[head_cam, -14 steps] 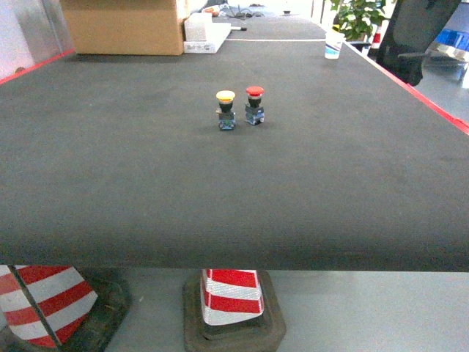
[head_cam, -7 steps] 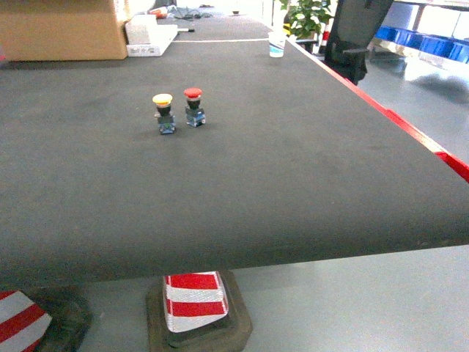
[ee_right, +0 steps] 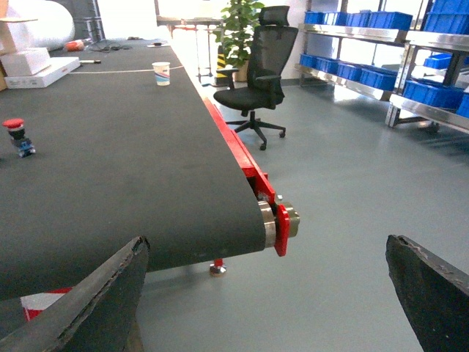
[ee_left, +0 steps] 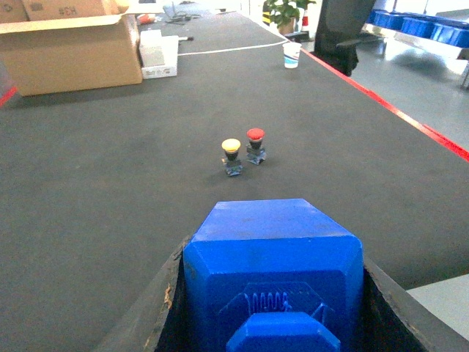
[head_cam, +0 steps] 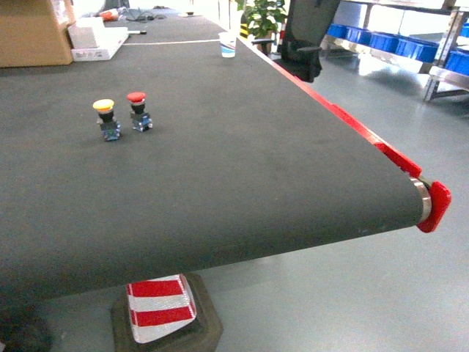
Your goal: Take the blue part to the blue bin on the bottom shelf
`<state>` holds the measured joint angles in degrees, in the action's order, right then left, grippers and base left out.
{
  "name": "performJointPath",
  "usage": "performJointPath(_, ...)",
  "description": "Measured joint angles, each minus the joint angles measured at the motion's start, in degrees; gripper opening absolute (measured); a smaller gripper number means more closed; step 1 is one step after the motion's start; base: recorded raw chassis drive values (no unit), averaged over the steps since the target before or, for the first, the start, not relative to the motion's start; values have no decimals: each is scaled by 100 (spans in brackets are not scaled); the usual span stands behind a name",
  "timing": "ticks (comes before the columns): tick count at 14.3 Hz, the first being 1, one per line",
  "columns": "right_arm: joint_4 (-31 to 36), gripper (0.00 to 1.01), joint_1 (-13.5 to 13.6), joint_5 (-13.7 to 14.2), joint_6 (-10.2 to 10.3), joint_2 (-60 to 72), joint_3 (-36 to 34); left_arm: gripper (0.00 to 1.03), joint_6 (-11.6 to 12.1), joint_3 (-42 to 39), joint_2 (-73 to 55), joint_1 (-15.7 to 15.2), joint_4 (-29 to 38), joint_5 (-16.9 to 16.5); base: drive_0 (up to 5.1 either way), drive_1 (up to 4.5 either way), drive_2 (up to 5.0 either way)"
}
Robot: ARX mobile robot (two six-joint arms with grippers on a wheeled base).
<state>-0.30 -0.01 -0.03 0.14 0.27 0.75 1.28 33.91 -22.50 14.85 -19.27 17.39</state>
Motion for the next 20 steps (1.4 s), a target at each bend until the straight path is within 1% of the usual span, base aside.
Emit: performJointPath(20,0,98,0,0,0,0,0,44,0,0,0,0,2,0,-158,-158,-158)
